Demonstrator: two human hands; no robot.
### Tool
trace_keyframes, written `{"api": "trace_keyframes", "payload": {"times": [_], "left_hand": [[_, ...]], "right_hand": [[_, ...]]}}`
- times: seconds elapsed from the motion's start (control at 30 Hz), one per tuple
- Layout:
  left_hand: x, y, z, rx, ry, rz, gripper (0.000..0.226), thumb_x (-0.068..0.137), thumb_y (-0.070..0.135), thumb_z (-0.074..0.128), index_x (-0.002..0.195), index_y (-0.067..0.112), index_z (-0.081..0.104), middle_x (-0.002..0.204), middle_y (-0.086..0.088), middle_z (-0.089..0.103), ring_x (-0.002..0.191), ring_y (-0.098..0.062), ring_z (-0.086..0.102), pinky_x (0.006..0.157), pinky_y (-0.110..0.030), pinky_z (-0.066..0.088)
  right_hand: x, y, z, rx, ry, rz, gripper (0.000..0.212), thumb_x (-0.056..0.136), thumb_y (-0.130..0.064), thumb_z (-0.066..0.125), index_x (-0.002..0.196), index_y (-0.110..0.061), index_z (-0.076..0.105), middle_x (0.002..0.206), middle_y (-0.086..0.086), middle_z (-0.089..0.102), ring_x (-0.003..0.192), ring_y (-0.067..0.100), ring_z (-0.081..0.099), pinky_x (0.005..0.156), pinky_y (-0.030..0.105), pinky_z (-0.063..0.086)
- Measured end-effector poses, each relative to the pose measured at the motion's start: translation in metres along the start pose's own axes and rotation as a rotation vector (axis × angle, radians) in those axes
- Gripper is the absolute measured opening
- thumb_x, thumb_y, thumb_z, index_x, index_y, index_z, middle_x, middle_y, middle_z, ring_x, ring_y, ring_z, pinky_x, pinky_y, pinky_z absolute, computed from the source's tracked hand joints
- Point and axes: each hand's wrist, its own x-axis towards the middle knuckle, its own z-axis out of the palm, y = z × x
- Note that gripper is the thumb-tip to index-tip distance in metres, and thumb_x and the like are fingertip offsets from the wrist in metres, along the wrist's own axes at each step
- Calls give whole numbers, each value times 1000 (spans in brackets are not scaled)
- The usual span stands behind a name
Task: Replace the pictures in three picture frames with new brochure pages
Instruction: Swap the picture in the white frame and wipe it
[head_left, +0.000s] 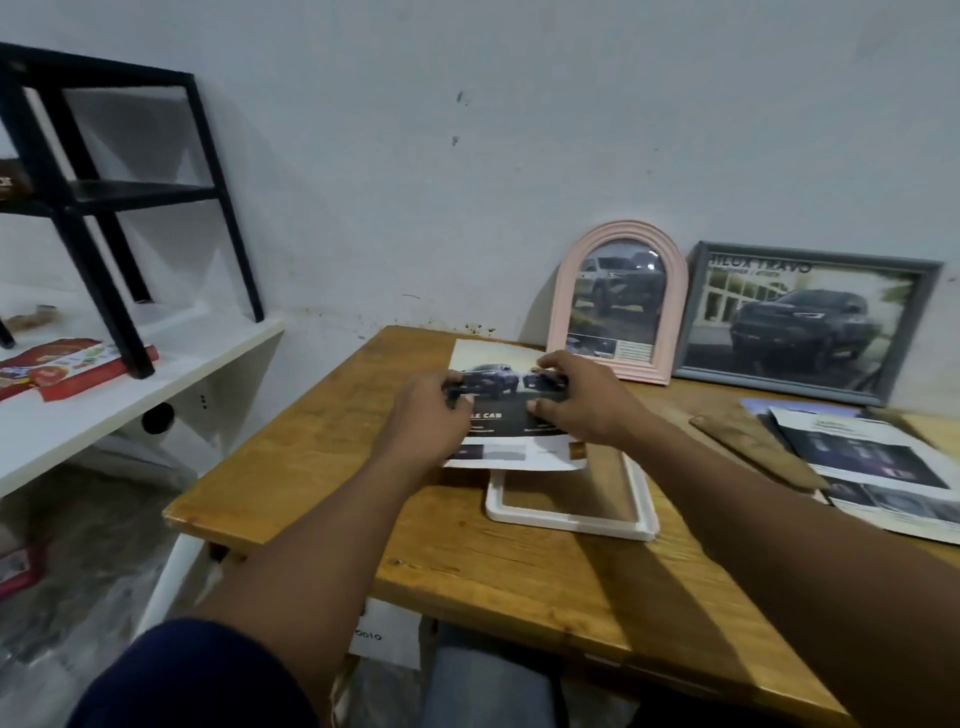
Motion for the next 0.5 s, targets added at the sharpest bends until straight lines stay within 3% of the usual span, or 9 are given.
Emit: {"api": "trace_keyframes", "payload": {"times": [0.13, 0.23, 0.4, 0.5], "left_hand": [[-9, 28, 37, 21, -184, 22, 35, 97, 24, 65, 131, 24, 61, 110, 4, 66, 96, -13, 64, 85, -42, 60], [-14, 23, 45, 200, -269, 100, 34, 95, 25, 66, 129, 21, 65, 110, 2, 69, 95, -13, 64, 84, -42, 60], [-19, 9, 40, 402, -244, 244, 29, 94, 33, 67, 119, 21, 72, 122, 5, 56, 113, -14, 52, 94, -36, 51], [-18, 6, 40, 386, -250, 265, 22, 94, 34, 67, 112, 21, 71, 117, 6, 59, 106, -12, 54, 90, -34, 51]], "right_hand": [[-18, 44, -27, -96, -11, 104, 48, 89, -30, 73, 131, -21, 54, 126, 4, 61, 102, 15, 53, 82, 28, 43], [-26, 65, -15, -176, -52, 152, 49, 88, -40, 70, 132, -28, 53, 127, 2, 61, 110, 21, 55, 94, 39, 47], [-34, 78, 19, -252, -54, 135, 40, 94, -47, 57, 131, -31, 53, 137, -3, 53, 131, 24, 40, 106, 52, 29], [-36, 81, 28, -289, -9, 95, 41, 97, -44, 50, 135, -28, 50, 145, -4, 44, 142, 19, 28, 112, 52, 20]]}}
